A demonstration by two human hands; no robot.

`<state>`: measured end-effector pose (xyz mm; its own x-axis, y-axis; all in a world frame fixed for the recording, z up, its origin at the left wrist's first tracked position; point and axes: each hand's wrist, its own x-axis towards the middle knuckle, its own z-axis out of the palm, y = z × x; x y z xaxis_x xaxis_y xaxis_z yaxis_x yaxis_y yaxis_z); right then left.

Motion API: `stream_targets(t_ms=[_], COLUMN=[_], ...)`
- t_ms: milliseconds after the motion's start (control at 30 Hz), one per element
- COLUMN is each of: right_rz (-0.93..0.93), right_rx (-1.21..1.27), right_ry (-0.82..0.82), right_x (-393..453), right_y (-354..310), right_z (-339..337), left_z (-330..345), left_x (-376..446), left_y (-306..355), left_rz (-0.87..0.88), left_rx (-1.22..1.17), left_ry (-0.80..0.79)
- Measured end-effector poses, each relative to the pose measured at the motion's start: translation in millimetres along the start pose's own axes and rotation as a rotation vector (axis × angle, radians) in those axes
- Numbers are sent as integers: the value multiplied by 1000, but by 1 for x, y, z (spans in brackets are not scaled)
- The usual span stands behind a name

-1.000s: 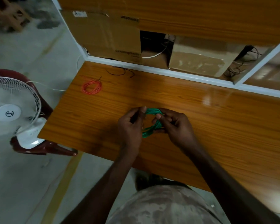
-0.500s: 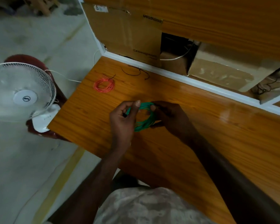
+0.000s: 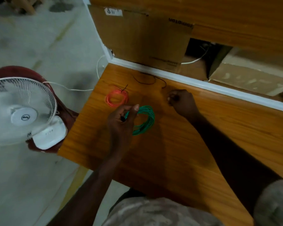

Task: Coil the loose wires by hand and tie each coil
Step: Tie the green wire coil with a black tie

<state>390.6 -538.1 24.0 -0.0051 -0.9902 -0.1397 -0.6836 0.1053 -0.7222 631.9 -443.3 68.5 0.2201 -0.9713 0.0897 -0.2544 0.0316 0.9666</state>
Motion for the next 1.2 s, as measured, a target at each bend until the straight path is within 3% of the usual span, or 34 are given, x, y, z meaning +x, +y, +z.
stream_targets(t_ms=[200, 433, 667, 967, 1100, 1200], right_rz=[-8, -99, 22, 2, 120, 240], right_rx=[-144, -239, -234, -594, -452, -159], right_ry=[-25, -77, 18, 59, 66, 283], right_x=[61, 101, 77, 34, 13, -26], right_y=[-21, -28, -22, -17, 6, 16], right_z=[49, 92, 104, 108, 111, 98], left_z=[-14, -24, -27, -19, -14, -9], left_x=[52, 92, 110, 98, 87, 76], left_y=[-18, -24, -34, -28, -20, -15], left_rz=[53, -14, 9, 5, -10, 27], left_rx=[28, 51, 91, 64, 27, -10], left_ry=[-73, -125, -151, -244, -254, -267])
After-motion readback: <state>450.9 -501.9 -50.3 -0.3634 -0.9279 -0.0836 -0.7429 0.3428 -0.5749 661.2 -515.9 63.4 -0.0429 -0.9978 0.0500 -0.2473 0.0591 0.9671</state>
